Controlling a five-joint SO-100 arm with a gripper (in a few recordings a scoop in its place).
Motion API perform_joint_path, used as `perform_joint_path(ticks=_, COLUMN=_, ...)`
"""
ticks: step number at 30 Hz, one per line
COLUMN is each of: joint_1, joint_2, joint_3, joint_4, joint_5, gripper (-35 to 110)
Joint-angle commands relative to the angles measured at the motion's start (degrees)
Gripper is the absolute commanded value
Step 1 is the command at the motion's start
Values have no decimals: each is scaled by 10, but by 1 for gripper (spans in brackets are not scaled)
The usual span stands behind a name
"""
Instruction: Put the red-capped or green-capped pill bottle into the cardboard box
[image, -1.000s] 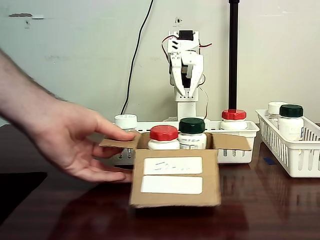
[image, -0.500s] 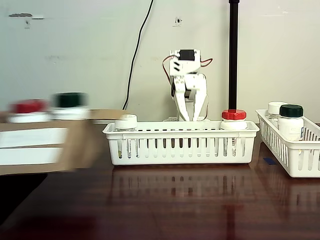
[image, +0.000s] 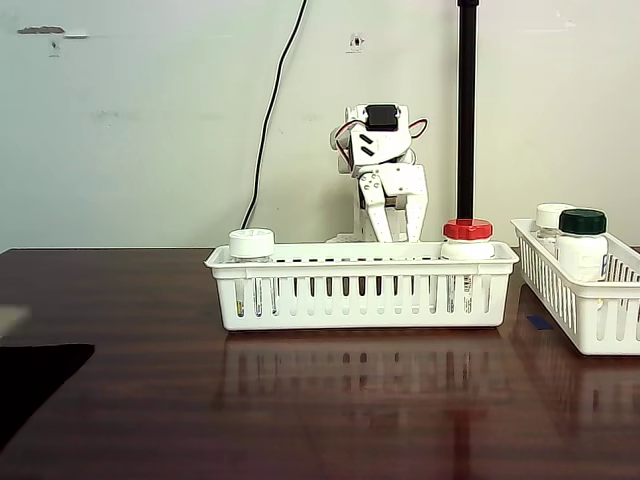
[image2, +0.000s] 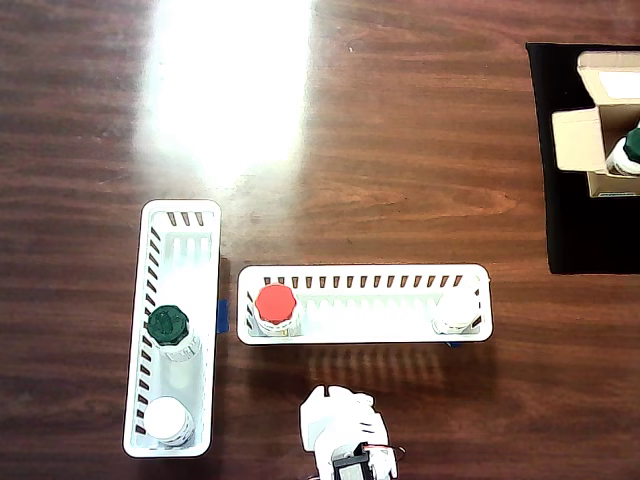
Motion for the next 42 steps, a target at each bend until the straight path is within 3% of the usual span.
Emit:
perform_joint_path(ticks=1, joint_1=-43, joint_2=47, joint_3=-1, joint_4=7, joint_5=-124, gripper=1)
perform_joint_path(ticks=7, joint_1=-43, joint_2=47, joint_3=-1, joint_4=7, joint_5=-300, gripper=1)
perform_joint_path(ticks=15, joint_1=-43, joint_2=47, joint_3=-1, joint_4=7, joint_5=-410, gripper=1)
perform_joint_path(ticks=42, joint_1=-43, joint_2=47, joint_3=-1, joint_4=7, joint_5=-490, gripper=1)
